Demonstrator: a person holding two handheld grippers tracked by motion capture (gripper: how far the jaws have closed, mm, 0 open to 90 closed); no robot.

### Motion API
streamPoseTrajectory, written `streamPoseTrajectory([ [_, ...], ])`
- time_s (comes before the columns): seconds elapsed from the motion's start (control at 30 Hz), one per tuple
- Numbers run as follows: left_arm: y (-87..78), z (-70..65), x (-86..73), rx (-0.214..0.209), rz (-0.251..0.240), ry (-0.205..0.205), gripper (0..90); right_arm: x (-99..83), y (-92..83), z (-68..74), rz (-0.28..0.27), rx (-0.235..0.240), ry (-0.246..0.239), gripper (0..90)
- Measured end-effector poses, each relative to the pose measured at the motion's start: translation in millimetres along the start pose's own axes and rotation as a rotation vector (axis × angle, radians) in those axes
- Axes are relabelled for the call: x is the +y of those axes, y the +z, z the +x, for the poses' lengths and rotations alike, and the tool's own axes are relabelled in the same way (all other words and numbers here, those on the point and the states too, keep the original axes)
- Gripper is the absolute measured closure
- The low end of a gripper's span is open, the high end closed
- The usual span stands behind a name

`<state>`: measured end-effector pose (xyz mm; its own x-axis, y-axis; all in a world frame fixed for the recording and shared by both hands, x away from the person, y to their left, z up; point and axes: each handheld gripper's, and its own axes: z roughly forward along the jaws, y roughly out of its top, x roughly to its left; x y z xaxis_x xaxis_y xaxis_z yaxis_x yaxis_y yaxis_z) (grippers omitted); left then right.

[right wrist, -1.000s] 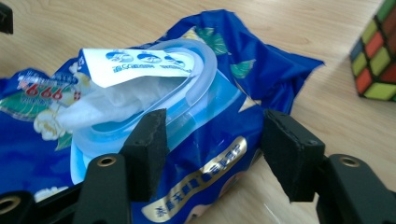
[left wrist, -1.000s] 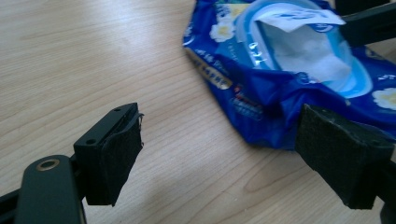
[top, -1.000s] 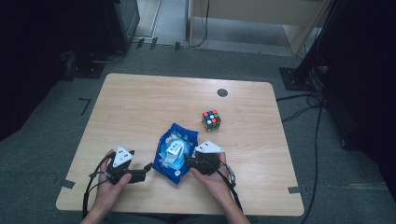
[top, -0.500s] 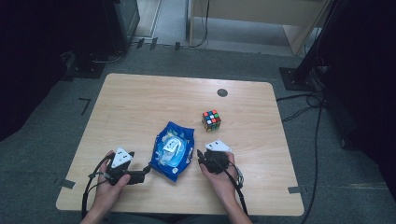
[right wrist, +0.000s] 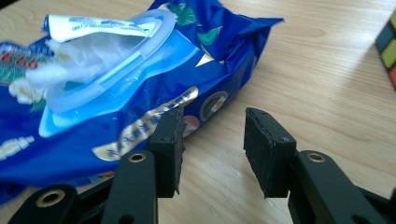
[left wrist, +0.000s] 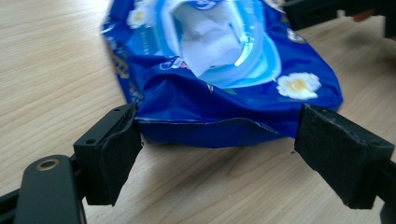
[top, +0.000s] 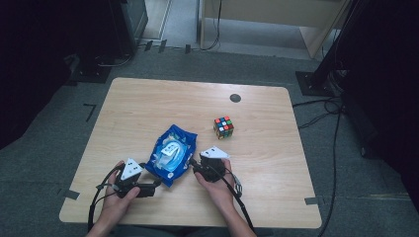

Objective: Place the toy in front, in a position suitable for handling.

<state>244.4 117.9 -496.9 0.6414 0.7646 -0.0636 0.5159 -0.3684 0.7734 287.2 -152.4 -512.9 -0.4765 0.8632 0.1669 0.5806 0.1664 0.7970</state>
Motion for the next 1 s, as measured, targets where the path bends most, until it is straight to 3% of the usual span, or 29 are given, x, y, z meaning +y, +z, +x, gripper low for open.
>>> streamPoseTrajectory([
  [0.17,2.3,-3.7,-1.6,-0.026,0.012,0.017,15.2,6.4,8.6,0.1,-0.007,-0.004,0.002,58.1],
  [0.33,0.2,-3.5,-2.4,-0.022,0.008,0.028,15.2,11.3,6.9,-3.8,-0.022,-0.014,-0.02,53.9],
  [0.47,-10.9,15.5,-4.8,0.015,-0.023,-0.012,15.2,17.3,-6.7,-30.8,-0.066,-0.103,0.049,45.2],
  [0.57,-18.2,33.4,-10.6,0.083,-0.028,-0.032,15.2,22.2,-15.4,-49.3,-0.1,-0.182,0.094,35.3],
  [0.67,-24.3,52.4,-18.9,0.111,-0.028,-0.079,14.8,27.0,-19.7,-65.3,-0.137,-0.245,0.111,28.5],
  [0.73,-25.1,60.8,-23.6,0.131,-0.018,-0.106,15.0,30.4,-18.4,-76.0,-0.147,-0.281,0.094,25.1],
  [0.77,-25.2,64.0,-25.3,0.131,-0.015,-0.114,15.1,32.3,-16.0,-81.0,-0.144,-0.283,0.094,22.8],
  [0.87,-24.1,66.7,-27.0,0.125,-0.013,-0.13,15.1,36.2,-5.4,-93.8,-0.108,-0.233,0.148,17.1],
  [1.0,-23.2,65.8,-27.1,0.117,-0.013,-0.126,15.1,38.7,11.1,-104.2,-0.068,-0.261,0.146,15.7],
])
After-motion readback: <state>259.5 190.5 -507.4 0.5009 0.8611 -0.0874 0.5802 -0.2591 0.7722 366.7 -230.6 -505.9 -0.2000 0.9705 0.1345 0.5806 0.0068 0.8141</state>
